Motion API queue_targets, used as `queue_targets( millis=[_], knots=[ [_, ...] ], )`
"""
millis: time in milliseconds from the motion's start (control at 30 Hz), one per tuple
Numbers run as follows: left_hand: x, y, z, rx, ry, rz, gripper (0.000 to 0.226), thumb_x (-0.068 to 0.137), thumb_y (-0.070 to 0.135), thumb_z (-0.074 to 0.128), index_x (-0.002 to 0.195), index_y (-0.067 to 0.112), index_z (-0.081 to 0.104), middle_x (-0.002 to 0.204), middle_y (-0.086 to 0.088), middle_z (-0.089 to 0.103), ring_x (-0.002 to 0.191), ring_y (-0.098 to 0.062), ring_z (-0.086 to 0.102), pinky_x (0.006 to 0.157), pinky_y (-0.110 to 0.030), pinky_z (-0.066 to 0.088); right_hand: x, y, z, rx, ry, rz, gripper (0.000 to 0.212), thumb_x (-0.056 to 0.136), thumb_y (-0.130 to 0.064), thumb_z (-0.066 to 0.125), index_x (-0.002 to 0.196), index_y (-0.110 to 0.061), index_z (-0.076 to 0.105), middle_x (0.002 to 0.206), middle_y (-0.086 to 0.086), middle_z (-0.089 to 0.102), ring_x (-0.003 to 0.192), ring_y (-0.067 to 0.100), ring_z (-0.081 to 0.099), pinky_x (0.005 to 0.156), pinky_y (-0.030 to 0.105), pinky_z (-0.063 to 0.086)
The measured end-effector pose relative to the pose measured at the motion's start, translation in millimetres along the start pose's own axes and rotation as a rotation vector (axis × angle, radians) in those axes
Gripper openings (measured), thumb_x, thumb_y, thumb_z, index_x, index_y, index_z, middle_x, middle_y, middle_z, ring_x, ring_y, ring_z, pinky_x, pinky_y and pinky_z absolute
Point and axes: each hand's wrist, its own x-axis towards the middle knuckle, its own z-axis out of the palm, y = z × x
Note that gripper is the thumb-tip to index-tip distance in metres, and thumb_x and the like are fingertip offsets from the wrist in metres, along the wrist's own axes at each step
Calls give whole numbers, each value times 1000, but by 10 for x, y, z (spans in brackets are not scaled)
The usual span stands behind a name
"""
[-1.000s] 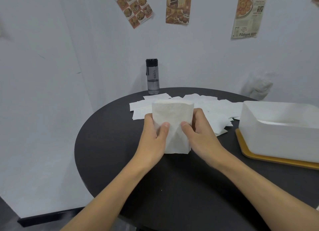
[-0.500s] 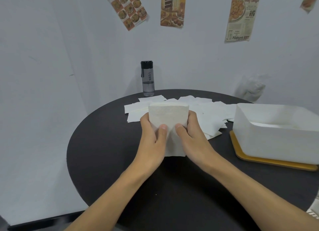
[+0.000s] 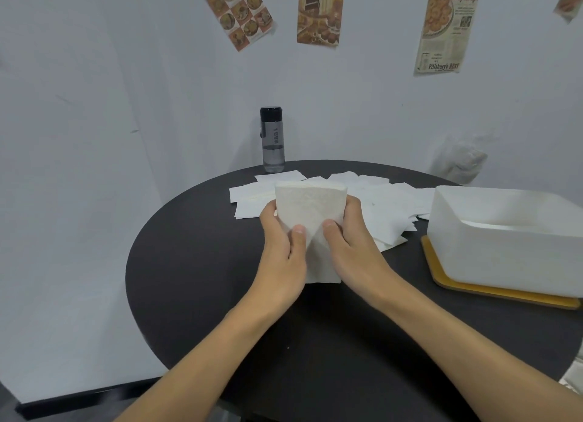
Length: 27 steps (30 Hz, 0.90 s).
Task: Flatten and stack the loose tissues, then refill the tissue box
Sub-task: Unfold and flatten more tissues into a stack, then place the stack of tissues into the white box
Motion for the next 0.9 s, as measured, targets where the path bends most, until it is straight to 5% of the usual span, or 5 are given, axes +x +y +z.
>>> queue_targets(
  millis=[200, 367, 567, 733, 900],
  knots=[
    [100, 193, -118, -19, 109, -25, 12, 97, 17, 64, 106, 23, 58, 103, 7, 72, 93, -7, 71, 76, -26, 59, -18, -204, -140, 14, 115, 71, 18, 103, -14, 43, 114, -27, 40, 110, -15, 53, 100, 1, 56, 77, 20, 52],
    [456, 879, -184, 52, -207, 171, 12, 93, 13, 69, 103, 16, 63, 90, 3, 78, 81, -12, 75, 66, -27, 60, -58, -844, -1007, -94, 91, -59, 26, 89, -7, 67, 112, -17, 60, 107, 2, 69, 88, 17, 68, 80, 33, 57],
    [966, 1499, 439, 172, -610, 320, 15, 94, 17, 70, 107, 13, 64, 92, -5, 78, 84, -25, 75, 70, -36, 60, -91, -1127, -1891, -407, 120, -3, 12, 91, -16, 68, 102, -17, 72, 98, 12, 73, 88, 28, 71, 74, 39, 61],
    [1229, 1454, 1020, 204, -732, 199, 31, 89, 13, 74, 115, 25, 60, 92, 2, 78, 83, -16, 75, 73, -27, 58, -172, -821, -2473, -328, 333, 187, 13, 88, -3, 68, 98, 4, 65, 87, 23, 70, 70, 23, 63, 62, 34, 54],
    [1378, 1256, 1436, 210, -906, 49, 39, 88, 12, 75, 117, 26, 53, 99, -2, 78, 88, -22, 75, 73, -31, 59, -234, -496, -2788, -491, 286, 390, 42, 85, -17, 72, 116, -26, 46, 92, 11, 72, 78, 23, 69, 74, 44, 56]
  ],
)
